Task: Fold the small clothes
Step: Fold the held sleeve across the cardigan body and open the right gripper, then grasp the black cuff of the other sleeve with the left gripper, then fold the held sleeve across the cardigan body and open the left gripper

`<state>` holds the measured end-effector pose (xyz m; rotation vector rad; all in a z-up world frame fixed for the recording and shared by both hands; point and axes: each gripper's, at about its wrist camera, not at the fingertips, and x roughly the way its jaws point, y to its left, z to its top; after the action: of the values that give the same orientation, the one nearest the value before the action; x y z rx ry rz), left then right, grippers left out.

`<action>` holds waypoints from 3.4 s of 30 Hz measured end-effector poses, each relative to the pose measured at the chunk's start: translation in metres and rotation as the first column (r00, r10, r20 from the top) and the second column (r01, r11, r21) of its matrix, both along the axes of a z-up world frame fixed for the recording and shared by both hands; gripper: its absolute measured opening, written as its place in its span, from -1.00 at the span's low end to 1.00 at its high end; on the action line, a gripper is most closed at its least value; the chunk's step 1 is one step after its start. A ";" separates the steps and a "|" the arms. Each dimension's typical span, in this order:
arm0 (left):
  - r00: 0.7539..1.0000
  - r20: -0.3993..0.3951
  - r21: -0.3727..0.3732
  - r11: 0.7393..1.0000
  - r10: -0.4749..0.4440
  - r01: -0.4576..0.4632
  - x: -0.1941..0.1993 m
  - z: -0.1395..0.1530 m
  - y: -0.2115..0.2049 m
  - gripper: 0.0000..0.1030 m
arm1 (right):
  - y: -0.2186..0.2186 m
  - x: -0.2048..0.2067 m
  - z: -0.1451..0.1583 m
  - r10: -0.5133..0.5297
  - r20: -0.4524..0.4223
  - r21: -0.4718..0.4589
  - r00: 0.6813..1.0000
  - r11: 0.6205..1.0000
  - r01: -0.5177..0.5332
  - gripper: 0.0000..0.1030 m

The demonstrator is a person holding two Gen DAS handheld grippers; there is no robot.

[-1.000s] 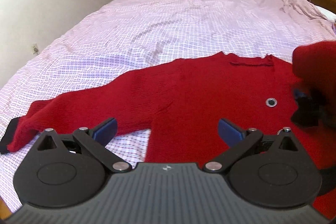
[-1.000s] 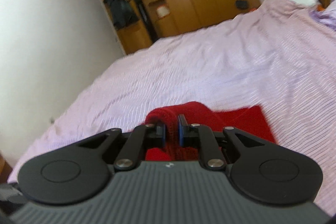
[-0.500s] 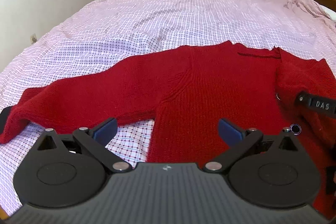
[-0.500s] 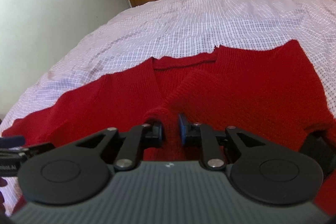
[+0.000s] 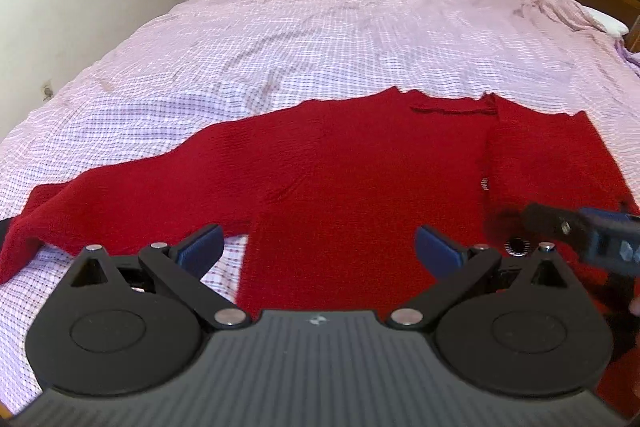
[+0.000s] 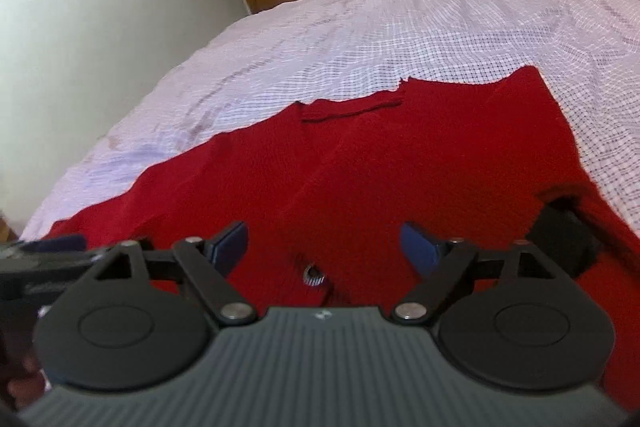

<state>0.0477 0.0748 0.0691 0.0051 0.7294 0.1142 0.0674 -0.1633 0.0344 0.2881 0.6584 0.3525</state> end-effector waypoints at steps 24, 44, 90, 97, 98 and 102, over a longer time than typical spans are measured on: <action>0.914 -0.058 0.022 0.915 -0.401 0.403 -0.010 -0.005 -0.151 0.99 | -0.140 -0.044 -0.001 -0.180 0.017 -0.181 0.983 0.967 0.180 0.64; 0.797 -0.112 0.006 0.801 -0.594 0.598 0.001 -0.042 -0.220 -0.50 | -0.176 -0.050 -0.032 -0.197 -0.046 -0.043 0.979 0.980 0.195 0.64; 0.995 0.012 -0.253 0.963 0.096 -0.090 0.063 -0.013 0.072 -0.15 | -0.128 0.014 0.007 -0.055 -0.005 -0.203 0.998 0.978 0.053 0.64; 0.996 0.025 -0.225 0.971 0.084 -0.076 0.087 -0.019 0.065 -0.05 | -0.138 0.075 -0.005 -0.105 -0.030 -0.130 0.994 0.986 0.101 0.63; 0.996 0.021 -0.226 0.971 0.090 -0.083 0.092 -0.022 0.066 -0.05 | -0.139 0.084 -0.009 -0.120 -0.039 -0.122 0.992 0.986 0.114 0.63; 0.994 0.002 -0.260 0.960 0.114 -0.109 0.107 -0.035 0.068 -0.05 | -0.146 0.112 -0.029 -0.129 -0.104 -0.021 0.986 0.992 0.127 0.49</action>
<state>0.1544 0.1424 0.0343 -0.2873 0.7231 0.1255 0.1792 -0.3098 0.0058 0.3352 0.7423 0.2105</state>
